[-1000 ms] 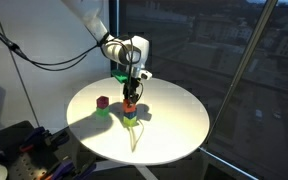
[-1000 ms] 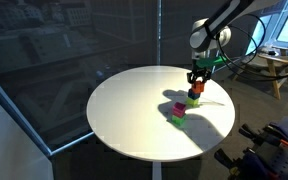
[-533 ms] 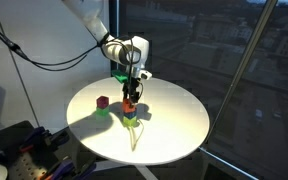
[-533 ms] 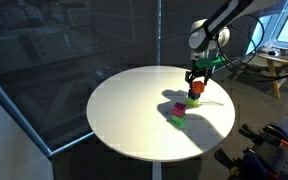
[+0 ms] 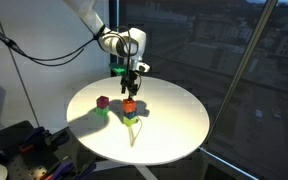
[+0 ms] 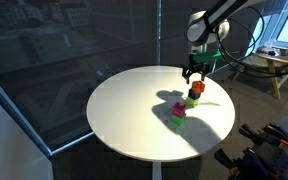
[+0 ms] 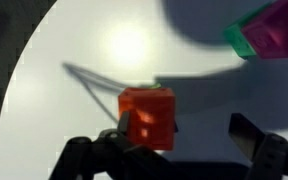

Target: Put the orange block on the blue block

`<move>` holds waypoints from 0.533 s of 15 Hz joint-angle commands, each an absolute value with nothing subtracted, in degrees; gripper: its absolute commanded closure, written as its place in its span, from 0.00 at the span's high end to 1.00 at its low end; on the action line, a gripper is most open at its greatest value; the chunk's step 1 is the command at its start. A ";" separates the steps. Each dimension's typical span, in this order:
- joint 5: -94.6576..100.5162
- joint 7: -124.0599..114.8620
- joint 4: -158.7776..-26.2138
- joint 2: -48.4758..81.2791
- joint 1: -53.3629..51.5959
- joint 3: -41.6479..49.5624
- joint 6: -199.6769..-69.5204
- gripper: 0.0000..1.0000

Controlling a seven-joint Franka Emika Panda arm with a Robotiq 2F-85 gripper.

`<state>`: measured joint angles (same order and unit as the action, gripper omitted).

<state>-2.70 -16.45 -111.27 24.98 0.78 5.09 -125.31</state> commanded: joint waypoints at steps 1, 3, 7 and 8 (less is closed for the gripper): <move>-2.98 -17.58 -112.42 19.95 0.06 4.67 -121.74 1.00; -2.70 -17.83 -112.94 17.70 -0.53 4.38 -120.02 1.00; -2.10 -17.53 -115.04 13.37 -1.89 3.16 -117.19 1.00; -2.02 -17.44 -115.63 12.41 -2.25 2.77 -116.63 1.00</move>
